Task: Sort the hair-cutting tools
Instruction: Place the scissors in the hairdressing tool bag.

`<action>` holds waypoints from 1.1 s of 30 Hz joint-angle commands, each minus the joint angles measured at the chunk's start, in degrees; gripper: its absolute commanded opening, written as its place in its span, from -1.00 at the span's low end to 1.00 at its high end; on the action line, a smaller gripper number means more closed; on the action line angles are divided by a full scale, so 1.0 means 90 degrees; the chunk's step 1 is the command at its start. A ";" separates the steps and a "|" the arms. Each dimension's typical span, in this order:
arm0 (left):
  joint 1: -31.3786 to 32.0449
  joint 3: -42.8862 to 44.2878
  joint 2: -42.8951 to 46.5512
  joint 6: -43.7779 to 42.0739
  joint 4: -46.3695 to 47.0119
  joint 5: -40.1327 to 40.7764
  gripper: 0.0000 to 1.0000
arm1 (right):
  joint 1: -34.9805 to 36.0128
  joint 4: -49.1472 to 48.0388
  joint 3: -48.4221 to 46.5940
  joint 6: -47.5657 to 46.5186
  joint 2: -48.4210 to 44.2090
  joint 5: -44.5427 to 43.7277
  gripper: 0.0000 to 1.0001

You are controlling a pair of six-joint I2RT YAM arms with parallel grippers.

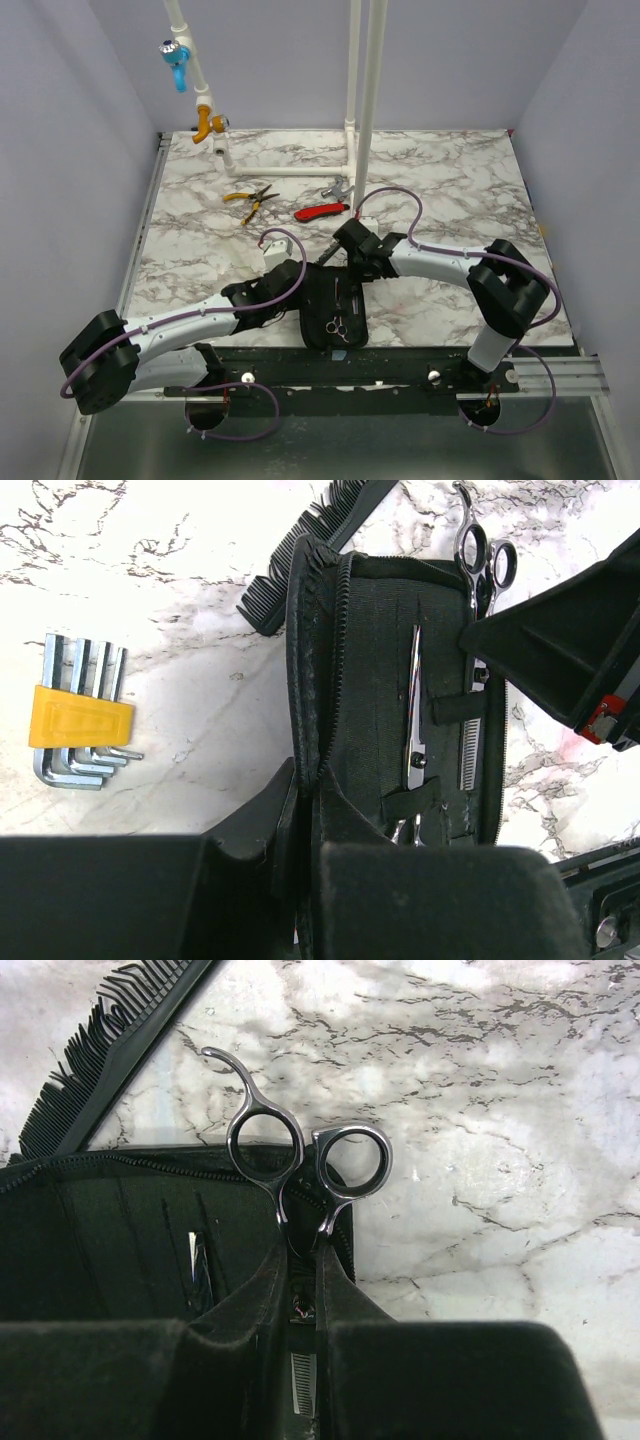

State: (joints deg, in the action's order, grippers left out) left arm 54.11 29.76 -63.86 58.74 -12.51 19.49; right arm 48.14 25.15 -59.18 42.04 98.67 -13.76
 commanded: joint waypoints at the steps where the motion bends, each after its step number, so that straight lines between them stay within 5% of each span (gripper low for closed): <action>1: 0.0013 -0.0084 0.0064 -0.0003 -0.0182 0.0530 -1.00 | -0.0066 0.0429 0.0152 0.0025 -0.0073 0.0059 -0.99; 33: 0.0014 -0.0064 0.0038 0.0348 -0.0333 0.0706 -1.00 | 0.1121 0.0311 0.0962 0.0877 -0.0442 -0.0005 -0.99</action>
State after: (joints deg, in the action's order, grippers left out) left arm 54.61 29.76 -63.86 61.36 -14.76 19.90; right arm 55.61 22.02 -52.53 48.64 94.06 -17.39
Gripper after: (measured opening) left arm 0.053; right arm 0.118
